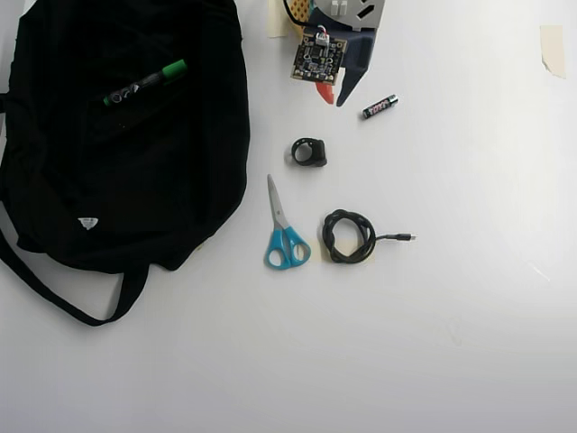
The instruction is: Put the green marker into the black bag
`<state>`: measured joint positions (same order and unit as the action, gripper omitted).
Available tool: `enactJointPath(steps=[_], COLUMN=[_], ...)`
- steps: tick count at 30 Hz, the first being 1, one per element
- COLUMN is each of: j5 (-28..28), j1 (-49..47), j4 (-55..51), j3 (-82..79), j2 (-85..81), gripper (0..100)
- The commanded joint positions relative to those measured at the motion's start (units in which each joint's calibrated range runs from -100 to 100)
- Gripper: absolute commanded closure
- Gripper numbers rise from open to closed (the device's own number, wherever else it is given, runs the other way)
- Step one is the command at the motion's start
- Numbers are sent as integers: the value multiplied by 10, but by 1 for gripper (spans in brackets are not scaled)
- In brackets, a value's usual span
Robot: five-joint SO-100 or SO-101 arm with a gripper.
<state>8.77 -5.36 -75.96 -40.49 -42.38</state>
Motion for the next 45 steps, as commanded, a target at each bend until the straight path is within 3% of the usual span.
enactJointPath(steps=[1,17,23,31,45], j5=[-3,-5,-88,-70,-71], j1=[-2,-39,-23,-26,-26], j4=[36,77,71,46,34], j3=[-71,-359,-418,-499,-532], j2=[-60,-331,-420,-514,-521], gripper=[98,98,98,98,98])
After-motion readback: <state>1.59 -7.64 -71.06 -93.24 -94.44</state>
